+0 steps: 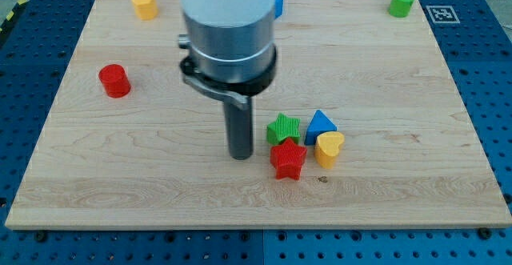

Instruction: Move the red star along with the heart to the right side of the triangle

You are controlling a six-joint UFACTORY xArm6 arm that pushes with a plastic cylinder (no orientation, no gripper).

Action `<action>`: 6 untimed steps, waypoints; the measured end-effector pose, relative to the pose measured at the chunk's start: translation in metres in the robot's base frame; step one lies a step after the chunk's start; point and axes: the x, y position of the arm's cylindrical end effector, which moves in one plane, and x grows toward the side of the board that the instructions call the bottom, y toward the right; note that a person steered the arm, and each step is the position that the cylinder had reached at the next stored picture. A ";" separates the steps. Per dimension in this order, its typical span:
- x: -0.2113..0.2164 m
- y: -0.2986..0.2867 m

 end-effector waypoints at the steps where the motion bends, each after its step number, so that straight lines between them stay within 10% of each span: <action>1: 0.023 0.024; 6: 0.022 0.162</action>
